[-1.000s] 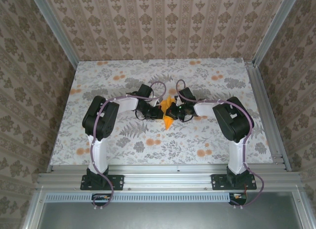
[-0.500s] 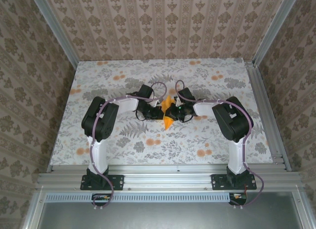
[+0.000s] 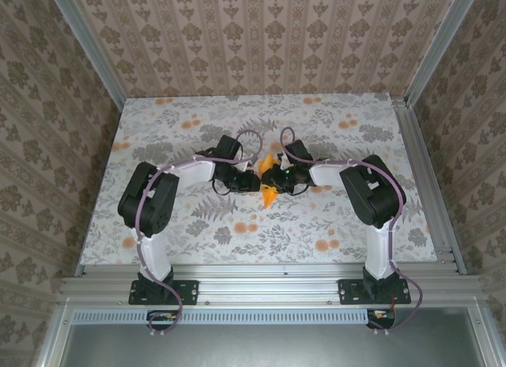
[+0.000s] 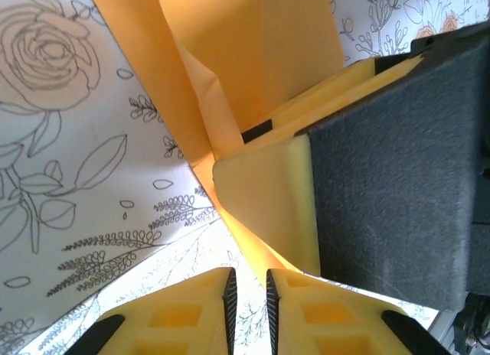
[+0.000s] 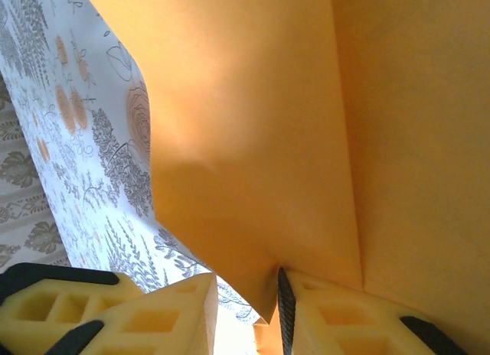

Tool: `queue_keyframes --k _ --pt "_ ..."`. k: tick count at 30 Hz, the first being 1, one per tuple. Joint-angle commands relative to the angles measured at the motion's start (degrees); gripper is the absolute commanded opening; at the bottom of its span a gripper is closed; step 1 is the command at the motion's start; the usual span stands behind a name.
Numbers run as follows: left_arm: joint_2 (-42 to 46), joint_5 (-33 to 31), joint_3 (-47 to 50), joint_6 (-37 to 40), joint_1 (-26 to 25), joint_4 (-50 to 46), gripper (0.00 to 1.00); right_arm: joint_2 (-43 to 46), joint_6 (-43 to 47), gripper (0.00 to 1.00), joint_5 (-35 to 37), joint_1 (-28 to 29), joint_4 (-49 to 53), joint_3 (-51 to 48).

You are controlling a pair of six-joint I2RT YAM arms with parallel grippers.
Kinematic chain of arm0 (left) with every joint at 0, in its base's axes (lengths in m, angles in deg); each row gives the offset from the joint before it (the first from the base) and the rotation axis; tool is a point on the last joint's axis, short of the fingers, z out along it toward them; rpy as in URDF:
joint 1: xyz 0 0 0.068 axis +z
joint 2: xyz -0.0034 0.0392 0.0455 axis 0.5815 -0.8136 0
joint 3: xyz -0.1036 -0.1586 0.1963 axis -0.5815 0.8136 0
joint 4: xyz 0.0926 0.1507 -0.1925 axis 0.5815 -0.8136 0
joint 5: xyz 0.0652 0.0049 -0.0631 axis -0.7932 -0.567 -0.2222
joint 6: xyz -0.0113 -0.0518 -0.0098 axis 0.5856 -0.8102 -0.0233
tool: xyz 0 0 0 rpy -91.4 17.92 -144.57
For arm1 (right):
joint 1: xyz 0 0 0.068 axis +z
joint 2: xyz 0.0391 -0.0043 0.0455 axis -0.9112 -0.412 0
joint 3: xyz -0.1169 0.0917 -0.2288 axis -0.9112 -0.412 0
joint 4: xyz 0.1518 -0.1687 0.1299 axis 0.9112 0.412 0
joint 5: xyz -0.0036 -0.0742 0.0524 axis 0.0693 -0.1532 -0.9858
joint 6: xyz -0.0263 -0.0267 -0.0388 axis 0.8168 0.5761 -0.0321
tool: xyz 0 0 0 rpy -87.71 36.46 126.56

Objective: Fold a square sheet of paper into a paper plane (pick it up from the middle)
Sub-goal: Fourth fold the wing at the center of the table.

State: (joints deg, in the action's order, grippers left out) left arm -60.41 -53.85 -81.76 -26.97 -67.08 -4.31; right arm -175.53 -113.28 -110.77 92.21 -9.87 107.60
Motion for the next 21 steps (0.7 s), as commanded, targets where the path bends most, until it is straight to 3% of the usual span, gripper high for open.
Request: queue_keyframes --k 1,9,21 --pt "1.92 1.47 1.53 -1.56 -0.36 1.34 0.23 -0.52 -0.99 0.33 2.25 0.46 1.1 -1.95" --pt "1.57 1.69 2.65 -3.94 -0.98 4.93 0.28 1.31 -4.0 0.39 1.78 0.35 -2.39 -3.83" --pt "-1.48 0.55 2.28 -7.62 -1.61 10.84 0.32 1.99 -7.71 0.39 0.96 0.22 -5.57 -5.59"
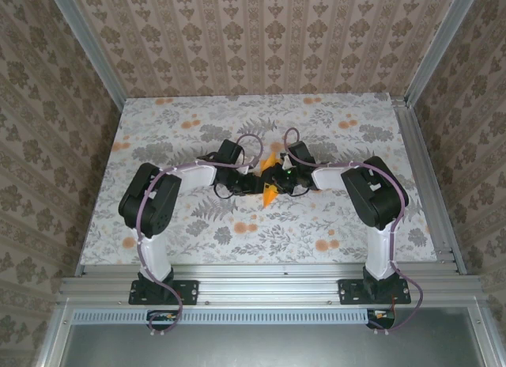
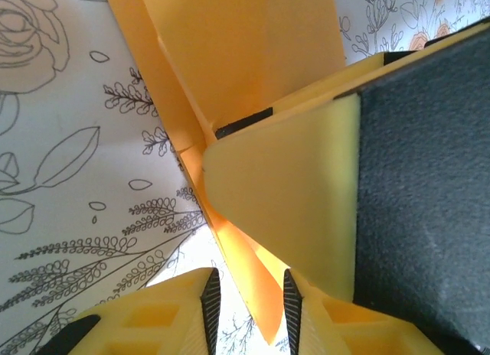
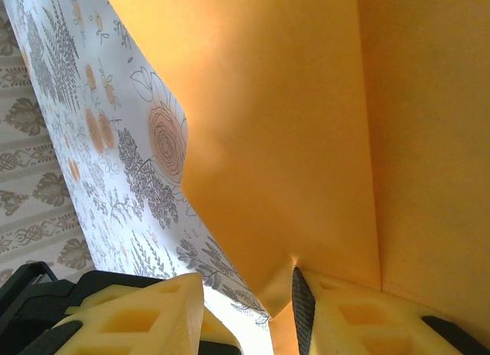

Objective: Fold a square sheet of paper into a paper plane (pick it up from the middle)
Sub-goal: Fourth fold the wing at the center of the table.

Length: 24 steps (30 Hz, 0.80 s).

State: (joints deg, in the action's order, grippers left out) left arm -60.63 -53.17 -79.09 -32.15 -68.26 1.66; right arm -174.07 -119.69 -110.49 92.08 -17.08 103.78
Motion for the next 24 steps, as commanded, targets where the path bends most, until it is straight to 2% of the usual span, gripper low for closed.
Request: queue_keyframes --k 1,11,15,24 --pt "-1.61 -0.13 -0.57 -2.78 -0.51 5.35 0.32 0.44 -1.65 0.39 0.57 0.35 1.29 -1.84" --pt "-3.91 -1.28 -1.47 -3.66 -1.48 6.41 0.26 0.44 -3.23 0.36 -0.22 0.3 -0.26 -2.25" --pt "-4.67 -3.54 -2.19 -2.1 -1.87 4.05 0.2 0.42 -3.43 0.35 -0.31 0.31 -0.67 -2.65" --pt "-6.56 -8.99 -4.47 1.7 -3.54 -1.25 0.15 0.83 -3.44 0.35 -0.31 0.3 -0.88 -2.87"
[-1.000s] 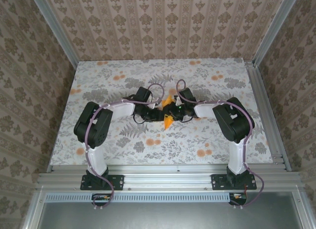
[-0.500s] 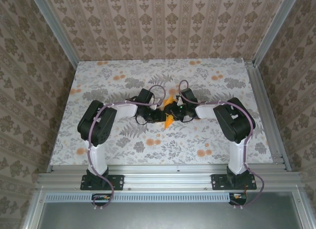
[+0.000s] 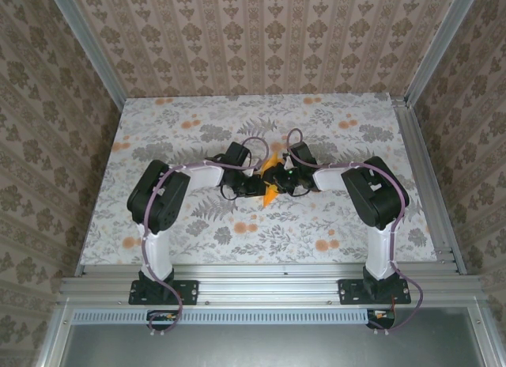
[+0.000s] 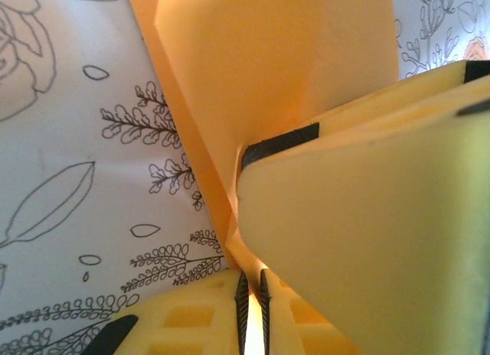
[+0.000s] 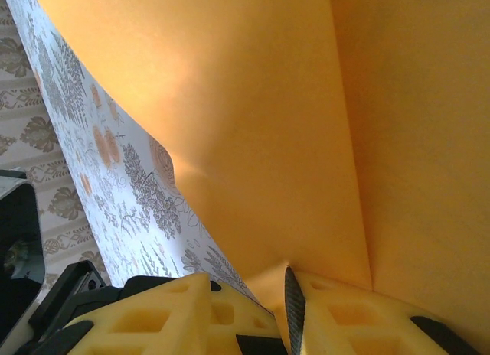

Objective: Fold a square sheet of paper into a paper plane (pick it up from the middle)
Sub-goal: Fourth fold the wing at the center of the table.

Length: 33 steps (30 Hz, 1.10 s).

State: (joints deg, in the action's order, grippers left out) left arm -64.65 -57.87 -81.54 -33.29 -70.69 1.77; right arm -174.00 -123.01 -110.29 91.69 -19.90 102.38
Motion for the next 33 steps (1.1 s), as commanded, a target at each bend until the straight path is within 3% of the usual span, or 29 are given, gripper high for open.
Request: queue_keyframes --k 1,20,33 --pt "-2.78 -5.08 -2.32 3.31 -1.31 -2.16 0.15 0.8 -0.08 0.35 -0.64 0.7 1.93 -1.43" --pt "-6.48 -16.36 -5.22 10.82 -4.12 -10.22 0.11 3.78 -1.94 0.35 -1.66 -0.77 -0.21 -2.1" --pt "-6.52 -18.11 -4.69 12.21 -4.68 -10.9 0.11 7.29 0.21 0.34 -0.95 -5.12 2.17 -3.65"
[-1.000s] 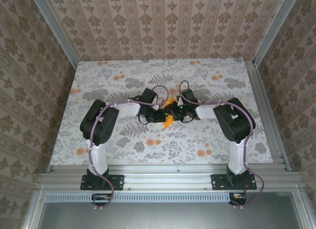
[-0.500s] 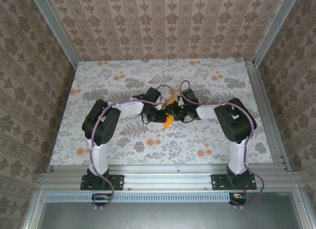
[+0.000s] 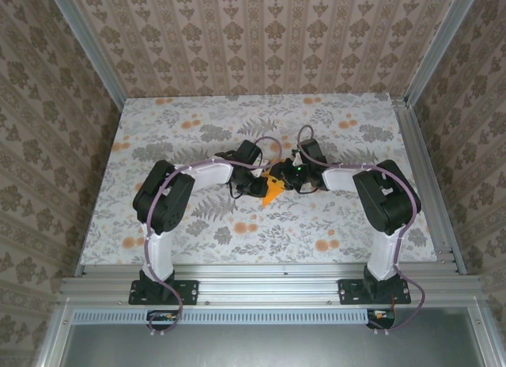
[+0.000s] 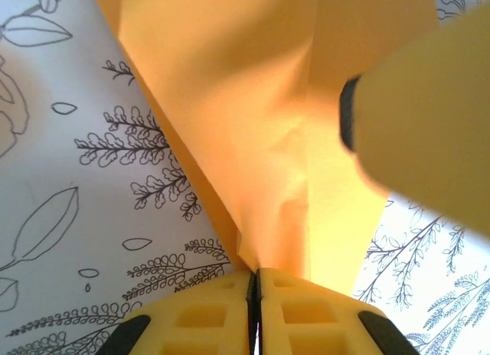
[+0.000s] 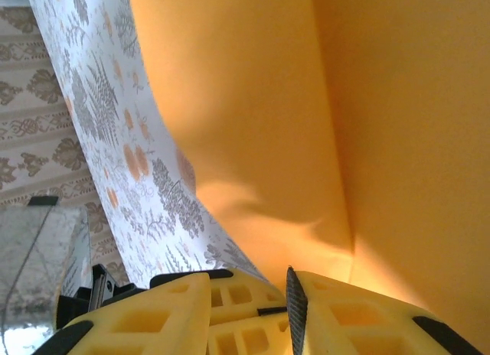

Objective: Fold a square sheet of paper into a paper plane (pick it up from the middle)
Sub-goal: Fourth fold the wing at the center of the table.

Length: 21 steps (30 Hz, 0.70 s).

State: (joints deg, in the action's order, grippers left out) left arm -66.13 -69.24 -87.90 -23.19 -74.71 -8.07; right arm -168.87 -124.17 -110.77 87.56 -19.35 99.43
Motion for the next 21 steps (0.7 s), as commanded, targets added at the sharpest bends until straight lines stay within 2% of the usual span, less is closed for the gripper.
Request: queue_keyframes --k 1,4,8,21 --pt "-4.94 -6.72 1.57 2.23 -0.66 -1.1 0.11 2.18 1.81 0.33 -0.3 -1.37 2.41 -0.42" --pt "-4.92 -6.49 1.33 2.42 -0.61 -1.36 0.11 1.41 3.31 0.28 -0.33 -1.93 4.19 1.1" --pt "-4.92 -6.42 0.98 2.69 -0.65 -1.69 0.11 -0.72 3.27 0.16 -2.01 -1.83 3.3 2.98" --pt "-4.82 -6.47 0.37 3.96 -0.61 -2.89 0.11 -7.22 4.37 0.12 -2.94 -0.44 5.6 9.87"
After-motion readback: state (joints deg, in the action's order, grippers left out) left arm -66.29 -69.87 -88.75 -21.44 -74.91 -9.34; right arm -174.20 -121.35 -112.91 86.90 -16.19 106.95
